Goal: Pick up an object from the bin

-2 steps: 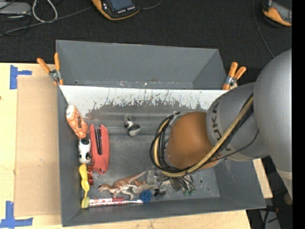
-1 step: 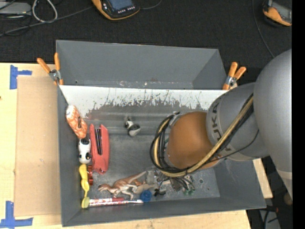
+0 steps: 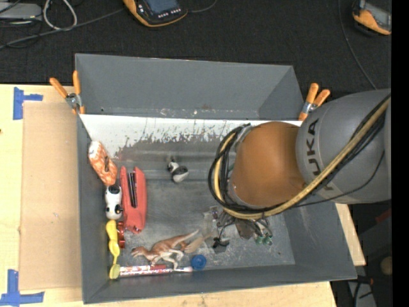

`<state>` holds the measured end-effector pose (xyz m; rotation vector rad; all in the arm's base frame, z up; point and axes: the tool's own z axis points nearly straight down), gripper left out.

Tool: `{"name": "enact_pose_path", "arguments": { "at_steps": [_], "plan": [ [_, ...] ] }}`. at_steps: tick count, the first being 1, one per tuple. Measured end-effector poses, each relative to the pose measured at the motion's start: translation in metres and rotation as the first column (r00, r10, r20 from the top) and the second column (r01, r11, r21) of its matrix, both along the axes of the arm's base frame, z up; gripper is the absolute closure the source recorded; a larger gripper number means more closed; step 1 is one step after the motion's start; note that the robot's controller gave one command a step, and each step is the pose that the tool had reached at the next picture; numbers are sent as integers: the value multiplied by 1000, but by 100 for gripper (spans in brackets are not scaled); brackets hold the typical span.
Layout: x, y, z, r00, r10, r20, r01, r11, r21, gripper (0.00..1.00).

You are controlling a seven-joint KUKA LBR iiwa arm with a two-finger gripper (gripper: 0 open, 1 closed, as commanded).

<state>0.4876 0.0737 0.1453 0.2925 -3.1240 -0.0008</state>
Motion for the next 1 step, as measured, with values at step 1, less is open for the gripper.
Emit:
{"name": "enact_pose_path", "arguments": {
  "at_steps": [1],
  "plan": [
    [-16,-1,86,1000,12,-5,-12,1000,-1,100]
  ]
}}
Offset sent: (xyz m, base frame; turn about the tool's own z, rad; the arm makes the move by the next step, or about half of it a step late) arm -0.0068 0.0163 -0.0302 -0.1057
